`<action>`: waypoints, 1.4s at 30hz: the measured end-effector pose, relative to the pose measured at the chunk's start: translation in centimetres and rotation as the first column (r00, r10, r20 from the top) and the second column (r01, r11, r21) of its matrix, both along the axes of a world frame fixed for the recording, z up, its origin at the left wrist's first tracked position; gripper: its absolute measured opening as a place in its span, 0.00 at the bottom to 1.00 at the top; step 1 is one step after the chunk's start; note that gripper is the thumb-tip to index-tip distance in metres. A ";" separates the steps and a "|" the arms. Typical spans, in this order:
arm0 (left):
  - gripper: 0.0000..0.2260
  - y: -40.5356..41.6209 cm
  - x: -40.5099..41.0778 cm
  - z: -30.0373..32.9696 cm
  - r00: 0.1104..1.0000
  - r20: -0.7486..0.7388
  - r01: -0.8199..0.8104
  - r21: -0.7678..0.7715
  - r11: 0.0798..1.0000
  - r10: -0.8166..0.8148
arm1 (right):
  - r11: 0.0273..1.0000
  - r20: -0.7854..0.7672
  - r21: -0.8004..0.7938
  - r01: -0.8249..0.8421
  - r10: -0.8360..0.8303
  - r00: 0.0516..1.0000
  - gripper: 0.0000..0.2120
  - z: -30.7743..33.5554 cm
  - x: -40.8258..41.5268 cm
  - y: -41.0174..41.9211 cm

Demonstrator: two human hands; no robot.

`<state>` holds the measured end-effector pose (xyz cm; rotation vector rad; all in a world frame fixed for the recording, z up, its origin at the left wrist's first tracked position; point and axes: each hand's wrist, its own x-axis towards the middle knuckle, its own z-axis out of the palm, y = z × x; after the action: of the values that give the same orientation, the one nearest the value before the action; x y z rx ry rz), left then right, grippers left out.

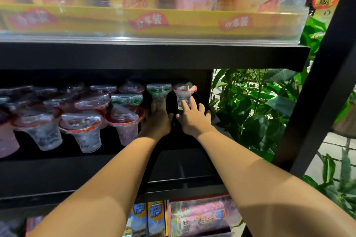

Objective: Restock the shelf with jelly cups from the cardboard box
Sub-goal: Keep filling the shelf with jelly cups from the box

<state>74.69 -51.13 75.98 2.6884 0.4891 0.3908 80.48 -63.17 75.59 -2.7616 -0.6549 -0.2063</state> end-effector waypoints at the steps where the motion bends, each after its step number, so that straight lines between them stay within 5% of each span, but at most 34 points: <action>1: 0.33 0.0 0.2 0.0 1.000 -0.001 0.000 0.000 1.000 0.000 | 1.000 0.007 -0.001 0.001 -0.001 1.000 0.30 -0.1 0.1 0.1; 28: 0.38 -0.2 0.0 -0.4 0.999 0.005 -0.034 -0.006 0.999 0.034 | 1.000 0.080 0.013 0.000 -0.001 0.997 0.30 -0.1 -0.3 -0.7; 35: 0.36 -1.8 -4.0 0.4 0.998 -0.023 -0.062 -0.020 0.998 0.061 | 0.966 -0.091 0.254 0.052 -0.030 0.995 0.29 0.9 -2.4 -1.5; 39: 0.25 -3.6 -7.8 0.9 0.957 -0.287 0.040 -0.035 0.999 -0.048 | 0.946 -0.082 0.322 0.027 -0.001 0.997 0.26 0.5 -3.8 -1.4; 42: 0.21 -5.2 -11.2 1.0 0.990 -0.139 0.005 -0.034 0.999 -0.010 | 0.926 -0.124 0.376 0.012 0.038 0.992 0.23 0.7 -6.1 -1.6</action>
<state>63.45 -56.37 77.00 2.6963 0.5200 0.1923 74.33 -64.77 76.25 -2.3771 -0.5355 -0.1318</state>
